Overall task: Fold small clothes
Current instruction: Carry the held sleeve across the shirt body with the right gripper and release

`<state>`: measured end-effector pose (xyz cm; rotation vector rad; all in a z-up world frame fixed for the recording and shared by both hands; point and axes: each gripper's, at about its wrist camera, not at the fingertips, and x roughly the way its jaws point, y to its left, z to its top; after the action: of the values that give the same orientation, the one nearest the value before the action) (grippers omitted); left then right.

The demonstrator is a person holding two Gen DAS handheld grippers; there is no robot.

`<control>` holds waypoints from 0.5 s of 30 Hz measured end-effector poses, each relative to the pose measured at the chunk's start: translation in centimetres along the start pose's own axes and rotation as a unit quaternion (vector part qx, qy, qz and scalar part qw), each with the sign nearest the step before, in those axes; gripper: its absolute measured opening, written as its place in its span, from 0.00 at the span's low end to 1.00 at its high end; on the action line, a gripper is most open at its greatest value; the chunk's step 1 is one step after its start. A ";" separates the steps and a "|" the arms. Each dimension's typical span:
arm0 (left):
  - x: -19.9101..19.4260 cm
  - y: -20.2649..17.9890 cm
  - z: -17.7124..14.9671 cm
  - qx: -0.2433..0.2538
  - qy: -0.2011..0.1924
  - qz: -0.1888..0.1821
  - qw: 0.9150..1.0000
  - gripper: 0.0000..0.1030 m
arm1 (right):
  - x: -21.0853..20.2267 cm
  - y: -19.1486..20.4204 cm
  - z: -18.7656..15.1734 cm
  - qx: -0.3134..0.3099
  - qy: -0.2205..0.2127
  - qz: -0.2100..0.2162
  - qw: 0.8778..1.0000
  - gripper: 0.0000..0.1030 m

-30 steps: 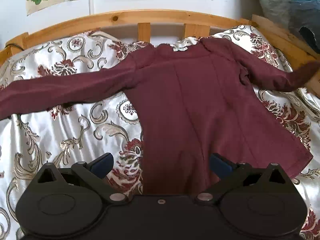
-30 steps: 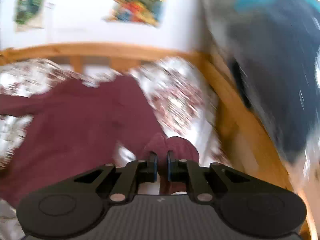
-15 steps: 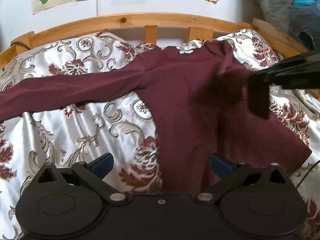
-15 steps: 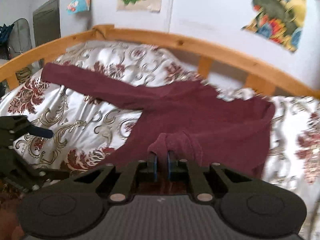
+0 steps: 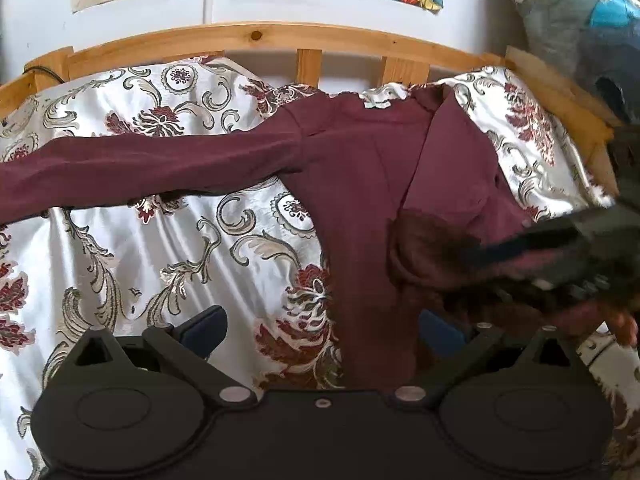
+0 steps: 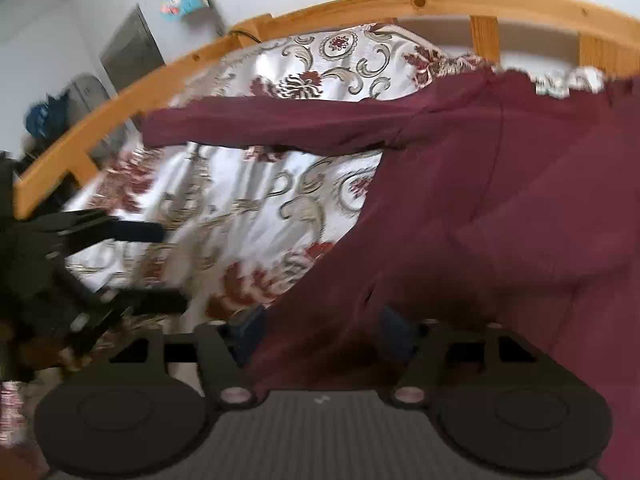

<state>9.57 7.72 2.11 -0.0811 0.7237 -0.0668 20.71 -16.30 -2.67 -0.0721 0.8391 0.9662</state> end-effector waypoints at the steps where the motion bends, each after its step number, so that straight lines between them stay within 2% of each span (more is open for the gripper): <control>1: 0.1 0.0 0.1 -0.002 -0.001 -0.003 1.000 0.99 | -0.7 -0.4 -0.6 0.007 -0.003 0.001 1.000 0.76; 3: 0.4 -0.1 0.3 -0.005 -0.005 -0.007 1.000 0.99 | -2.3 -1.1 -1.5 0.013 -0.013 -0.008 1.000 0.79; 6: 1.1 -0.5 0.9 -0.010 -0.002 -0.006 1.000 0.99 | -3.6 -2.6 -2.1 0.020 -0.024 -0.055 0.998 0.79; 10: 1.9 -1.4 1.4 -0.013 -0.001 -0.007 1.000 0.99 | -2.7 -5.0 -1.7 0.060 -0.052 -0.096 0.992 0.72; 12: 2.1 -1.6 1.5 -0.017 0.003 -0.001 1.000 0.99 | -1.1 -5.7 -1.2 0.068 -0.058 -0.113 0.990 0.67; 15: 2.0 -1.7 1.3 -0.023 0.002 -0.001 1.000 0.99 | 0.5 -6.8 -0.9 0.117 -0.051 -0.105 0.986 0.40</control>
<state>11.87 5.97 1.98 -0.1256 0.7289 -0.0527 25.38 -20.39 -5.66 0.0906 0.8268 0.6635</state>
